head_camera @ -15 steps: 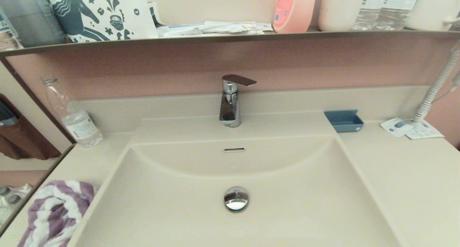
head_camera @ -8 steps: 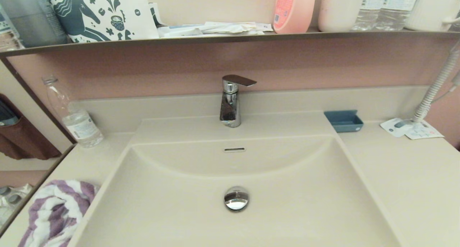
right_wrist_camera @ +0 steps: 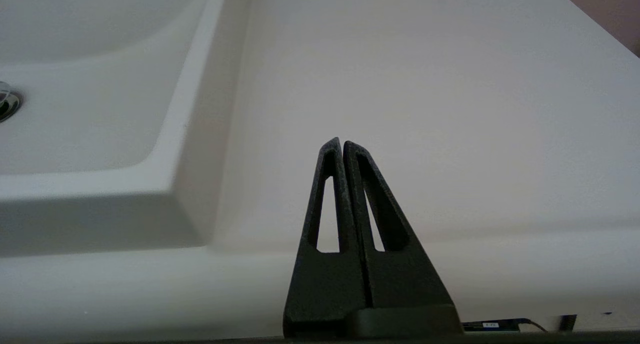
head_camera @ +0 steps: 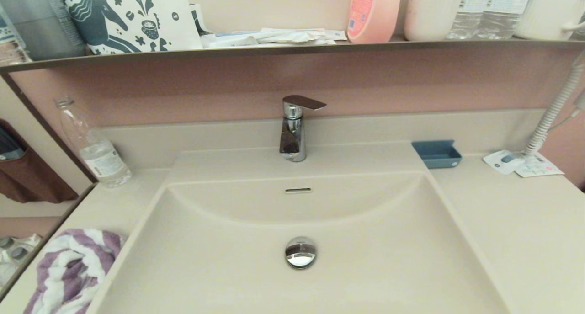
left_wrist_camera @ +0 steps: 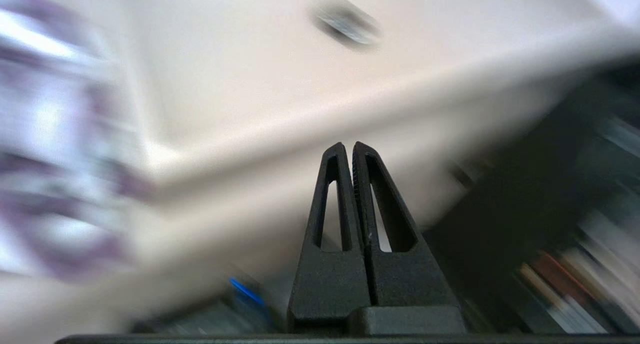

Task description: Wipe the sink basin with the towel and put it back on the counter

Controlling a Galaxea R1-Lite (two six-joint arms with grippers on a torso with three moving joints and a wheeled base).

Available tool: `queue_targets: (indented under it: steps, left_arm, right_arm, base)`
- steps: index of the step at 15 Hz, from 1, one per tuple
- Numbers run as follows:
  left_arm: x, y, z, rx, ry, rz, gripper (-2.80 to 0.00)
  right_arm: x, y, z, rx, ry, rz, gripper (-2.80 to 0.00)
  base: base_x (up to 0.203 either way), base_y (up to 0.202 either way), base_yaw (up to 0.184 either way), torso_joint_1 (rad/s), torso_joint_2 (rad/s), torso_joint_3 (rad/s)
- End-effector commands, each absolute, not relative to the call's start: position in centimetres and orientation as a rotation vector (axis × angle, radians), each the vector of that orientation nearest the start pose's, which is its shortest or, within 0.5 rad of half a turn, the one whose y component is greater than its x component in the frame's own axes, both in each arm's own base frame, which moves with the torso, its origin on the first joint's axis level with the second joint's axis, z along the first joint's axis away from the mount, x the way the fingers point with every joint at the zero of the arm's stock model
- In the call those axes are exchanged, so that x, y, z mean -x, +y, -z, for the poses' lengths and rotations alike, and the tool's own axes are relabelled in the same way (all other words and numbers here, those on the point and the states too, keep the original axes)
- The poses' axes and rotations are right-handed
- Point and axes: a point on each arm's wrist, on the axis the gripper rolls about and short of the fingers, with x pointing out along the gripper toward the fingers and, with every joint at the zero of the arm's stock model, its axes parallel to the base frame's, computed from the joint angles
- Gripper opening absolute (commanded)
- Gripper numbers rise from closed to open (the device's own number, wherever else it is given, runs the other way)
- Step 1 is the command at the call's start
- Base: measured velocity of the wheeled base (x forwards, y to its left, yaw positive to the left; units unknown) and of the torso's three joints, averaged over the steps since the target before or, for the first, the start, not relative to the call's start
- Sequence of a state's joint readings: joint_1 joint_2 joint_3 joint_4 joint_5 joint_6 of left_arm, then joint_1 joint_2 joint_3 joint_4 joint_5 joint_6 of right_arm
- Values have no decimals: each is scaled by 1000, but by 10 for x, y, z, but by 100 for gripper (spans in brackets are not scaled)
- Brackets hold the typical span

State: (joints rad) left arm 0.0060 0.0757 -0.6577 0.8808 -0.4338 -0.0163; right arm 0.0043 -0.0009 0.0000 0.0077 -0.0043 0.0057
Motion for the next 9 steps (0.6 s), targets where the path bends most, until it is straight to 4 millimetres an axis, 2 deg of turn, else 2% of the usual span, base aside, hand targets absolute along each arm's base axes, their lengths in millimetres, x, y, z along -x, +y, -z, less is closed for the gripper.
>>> queue_targets:
  steps: [1,4,6,9]
  left_arm:
    - [73,-6,-134,61,114,255,-280]
    - [42,-3,-104,22,65,162,-280]
    - [31,-2,-82,-110,80,114,-280]
    - [25,-1,-75,-112,46,61,-280]
  right_arm:
    - [23,0,-75,-6,8,0,-280]
    - [23,0,-75,-6,8,-1,-280]
    - [23,0,-75,-6,8,0,-280]
    - [23,0,-75,-6,8,0,-280]
  base:
    - [0,0,0,0,0,0]
    - [0,0,0,0,0,0]
    - [0,0,0,0,0,0]
    - [0,0,0,0,0,0]
